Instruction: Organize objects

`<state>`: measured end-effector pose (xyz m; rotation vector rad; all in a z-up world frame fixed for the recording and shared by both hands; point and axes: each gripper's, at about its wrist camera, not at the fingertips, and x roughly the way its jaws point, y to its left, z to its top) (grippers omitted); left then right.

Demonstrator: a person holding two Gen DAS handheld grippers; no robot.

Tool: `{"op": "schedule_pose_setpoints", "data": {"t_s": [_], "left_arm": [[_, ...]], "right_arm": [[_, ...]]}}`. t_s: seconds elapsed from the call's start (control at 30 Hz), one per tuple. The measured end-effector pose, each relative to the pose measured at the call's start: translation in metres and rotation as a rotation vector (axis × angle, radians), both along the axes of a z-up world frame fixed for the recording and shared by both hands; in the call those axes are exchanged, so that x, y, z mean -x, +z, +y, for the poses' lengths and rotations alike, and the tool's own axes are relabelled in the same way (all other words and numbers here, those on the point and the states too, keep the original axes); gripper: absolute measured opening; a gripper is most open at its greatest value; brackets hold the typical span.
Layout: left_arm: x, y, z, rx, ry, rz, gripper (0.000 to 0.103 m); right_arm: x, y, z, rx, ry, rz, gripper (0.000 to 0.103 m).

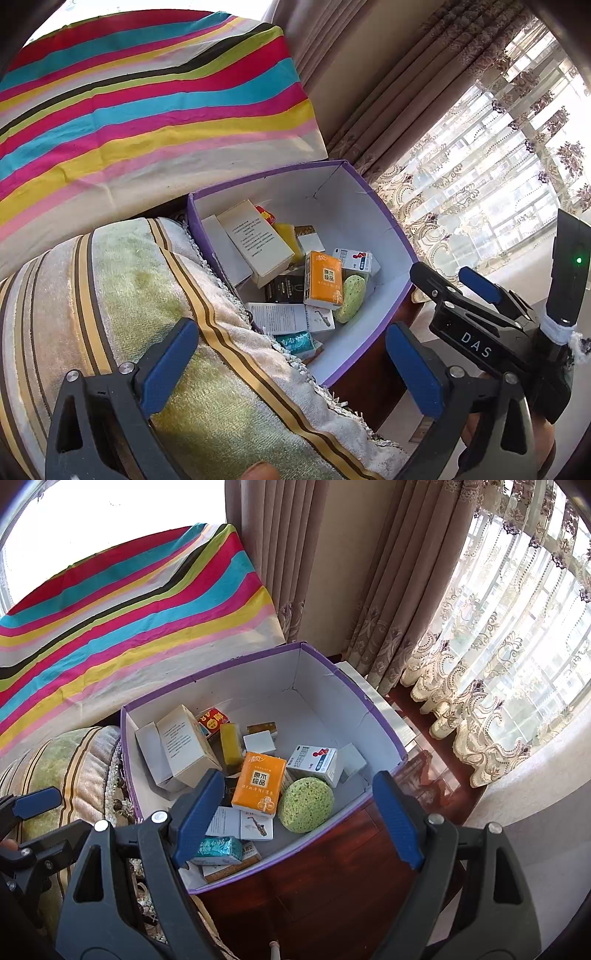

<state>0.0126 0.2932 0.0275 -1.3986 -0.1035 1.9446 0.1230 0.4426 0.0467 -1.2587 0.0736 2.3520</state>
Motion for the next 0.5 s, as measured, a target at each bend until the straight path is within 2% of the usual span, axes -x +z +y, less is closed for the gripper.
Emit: {"op": "schedule_pose_setpoints", "data": {"t_s": [0.5], "left_arm": [[-0.0007,-0.0001,0.0006,0.002,-0.001,0.000,0.103]], "right_arm": [[-0.0003,0.0001,0.0004,0.007,0.001,-0.003,0.085]]}}
